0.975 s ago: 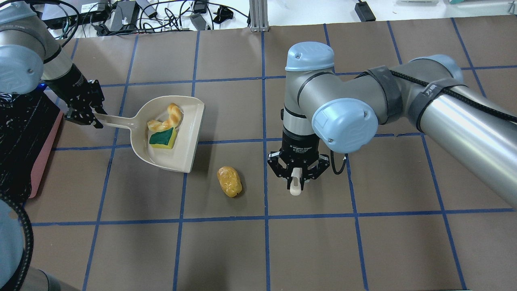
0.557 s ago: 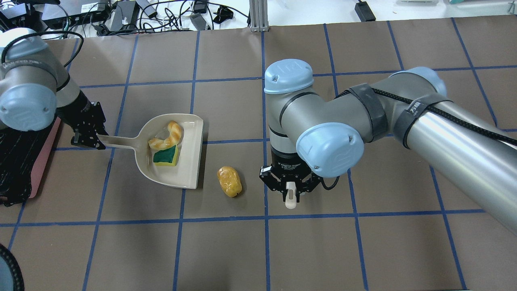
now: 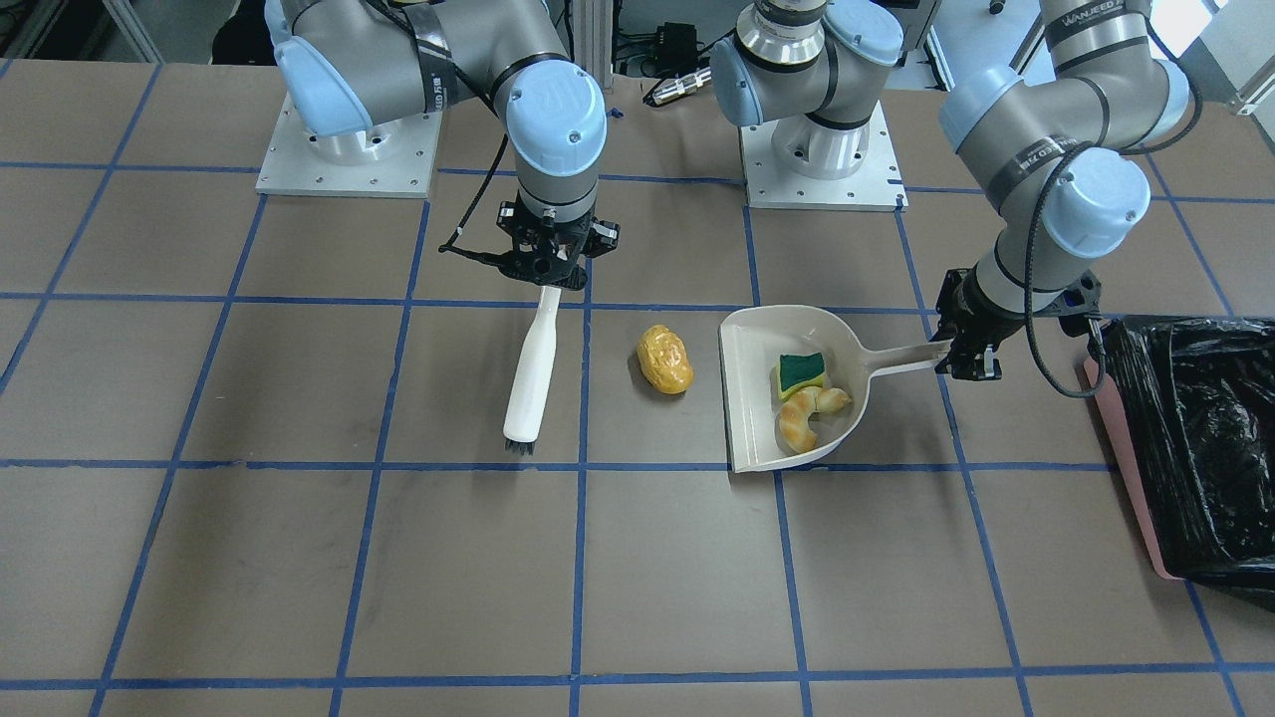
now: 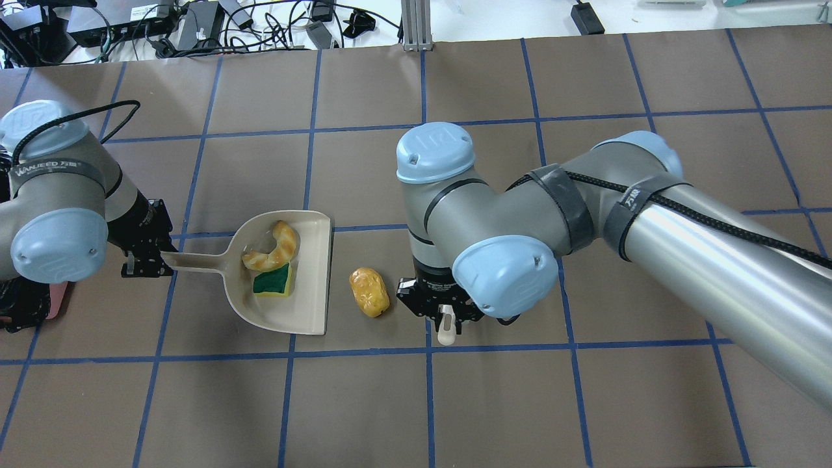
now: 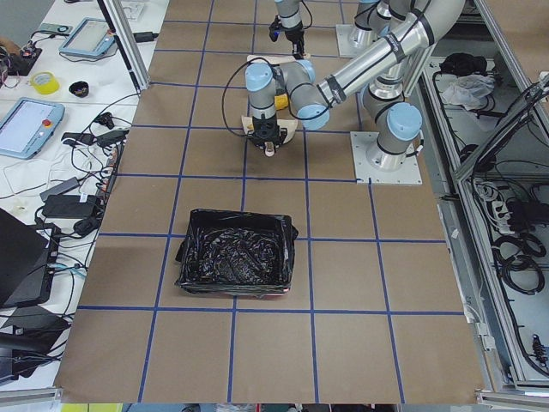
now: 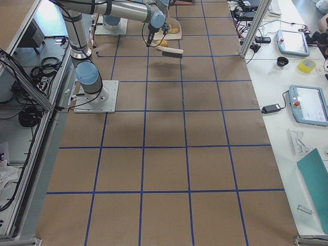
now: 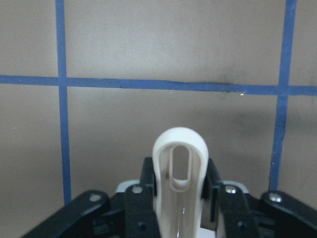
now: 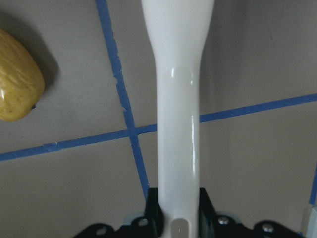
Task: Sweep and dump trash into bin
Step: 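Move the brush behind the yellow potato while the left gripper lowers the dustpan, then sweep the yellow potato into the dustpan with the right gripper's brush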
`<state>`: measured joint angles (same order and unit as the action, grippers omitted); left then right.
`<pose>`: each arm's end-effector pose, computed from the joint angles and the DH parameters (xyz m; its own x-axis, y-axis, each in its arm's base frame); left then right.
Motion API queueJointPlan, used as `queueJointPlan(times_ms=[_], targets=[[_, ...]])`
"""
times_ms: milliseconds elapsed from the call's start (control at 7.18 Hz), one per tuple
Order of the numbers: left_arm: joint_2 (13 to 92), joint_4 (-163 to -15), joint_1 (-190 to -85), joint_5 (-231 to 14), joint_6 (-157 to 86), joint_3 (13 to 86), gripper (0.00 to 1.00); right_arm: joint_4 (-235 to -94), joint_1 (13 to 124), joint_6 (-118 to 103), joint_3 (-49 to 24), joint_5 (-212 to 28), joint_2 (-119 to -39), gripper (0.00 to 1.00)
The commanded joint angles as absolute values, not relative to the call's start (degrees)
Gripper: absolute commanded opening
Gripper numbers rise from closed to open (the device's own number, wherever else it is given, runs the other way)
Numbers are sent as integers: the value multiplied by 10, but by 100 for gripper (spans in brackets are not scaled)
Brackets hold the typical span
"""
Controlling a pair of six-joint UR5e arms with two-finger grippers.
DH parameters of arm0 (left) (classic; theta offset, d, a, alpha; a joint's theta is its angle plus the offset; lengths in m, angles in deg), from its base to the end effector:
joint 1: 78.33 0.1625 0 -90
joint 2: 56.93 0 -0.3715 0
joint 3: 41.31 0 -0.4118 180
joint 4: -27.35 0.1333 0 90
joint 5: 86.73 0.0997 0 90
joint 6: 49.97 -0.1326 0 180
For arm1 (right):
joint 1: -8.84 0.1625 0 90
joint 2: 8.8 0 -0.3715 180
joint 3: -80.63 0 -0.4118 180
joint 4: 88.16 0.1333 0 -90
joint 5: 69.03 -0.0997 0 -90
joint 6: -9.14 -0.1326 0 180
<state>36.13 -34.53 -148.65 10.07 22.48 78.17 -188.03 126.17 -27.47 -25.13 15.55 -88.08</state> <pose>0.0429 -0.4692 0.1730 0.0373 -0.9933 -0.1091 -0.9956 -0.0276 -0.0893 0.3570 -0.3732 0.1889 -0.9822 0.1601 0.0978 0.1817 0.9416 0.2834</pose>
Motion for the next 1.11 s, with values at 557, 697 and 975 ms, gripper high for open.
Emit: queueJointPlan(times_ms=[557,697,975], targets=[[343,-335,-1561,97,313,819,0,-1951,1321,-339,-251,132,-840,0],[351,-334,-1563,73,337,818,0,-1950,1326,-339,-248,132,-836,0],[368,-308,-1579,70,343,816,0,-1946,1363,-344,-250,132,-837,0]])
